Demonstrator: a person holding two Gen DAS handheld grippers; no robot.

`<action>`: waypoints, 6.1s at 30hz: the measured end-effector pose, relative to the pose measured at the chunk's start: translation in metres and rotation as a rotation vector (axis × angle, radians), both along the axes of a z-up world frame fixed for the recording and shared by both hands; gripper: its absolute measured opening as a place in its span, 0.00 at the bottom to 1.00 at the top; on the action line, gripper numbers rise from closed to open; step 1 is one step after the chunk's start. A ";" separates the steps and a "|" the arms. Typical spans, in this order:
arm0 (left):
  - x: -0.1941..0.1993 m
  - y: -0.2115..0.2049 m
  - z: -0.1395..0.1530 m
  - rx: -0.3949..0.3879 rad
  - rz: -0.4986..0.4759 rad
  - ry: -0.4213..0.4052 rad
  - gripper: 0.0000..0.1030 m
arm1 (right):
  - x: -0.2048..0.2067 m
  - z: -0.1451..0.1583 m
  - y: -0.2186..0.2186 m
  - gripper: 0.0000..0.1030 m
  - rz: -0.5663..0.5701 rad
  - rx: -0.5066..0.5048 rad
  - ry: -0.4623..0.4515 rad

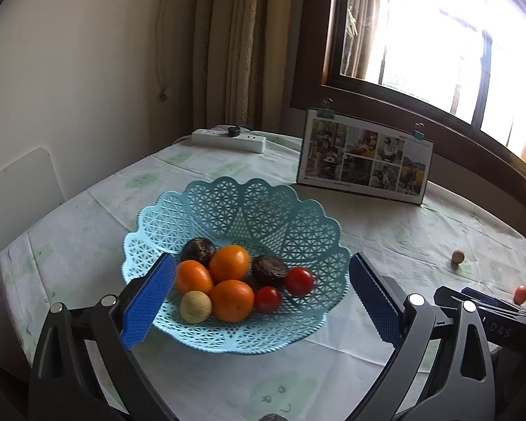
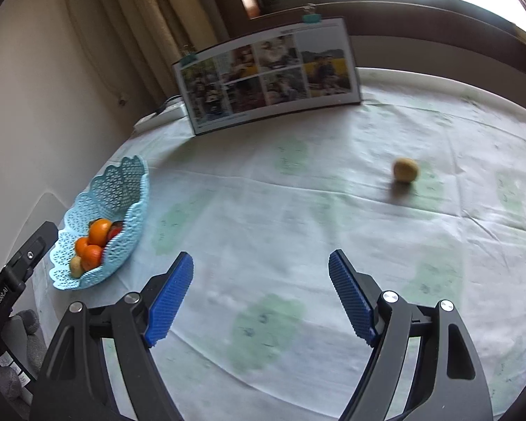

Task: Organize fruits
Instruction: 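Grasp another kiwi with the left gripper while the right gripper grasps an orange, then carry the kiwi into the basket and open left gripper while right gripper carries the orange, then lower the orange into the basket and open the right gripper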

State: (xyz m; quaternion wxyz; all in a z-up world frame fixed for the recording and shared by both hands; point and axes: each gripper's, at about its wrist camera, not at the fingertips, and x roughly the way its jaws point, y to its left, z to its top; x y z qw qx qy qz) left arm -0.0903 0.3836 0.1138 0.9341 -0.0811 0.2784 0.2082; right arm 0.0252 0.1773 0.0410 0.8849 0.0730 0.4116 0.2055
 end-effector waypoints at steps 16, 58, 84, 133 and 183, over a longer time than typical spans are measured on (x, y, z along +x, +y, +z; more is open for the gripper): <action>0.028 -0.056 -0.003 0.045 -0.117 0.045 0.97 | 0.000 -0.006 -0.127 0.77 -0.268 -0.030 -0.016; 0.148 -0.181 -0.034 0.068 -0.445 0.209 0.97 | 0.035 -0.026 -0.266 0.39 -0.497 -0.069 0.036; 0.238 -0.236 -0.090 -0.047 -0.589 0.353 0.27 | 0.034 -0.027 -0.267 0.39 -0.498 -0.056 0.035; 0.065 -0.075 -0.001 0.052 -0.160 0.083 0.28 | 0.036 -0.017 -0.239 0.45 -0.440 -0.039 0.012; -0.034 0.074 0.010 0.080 0.137 0.009 0.93 | 0.008 0.050 0.066 0.37 0.175 0.031 -0.091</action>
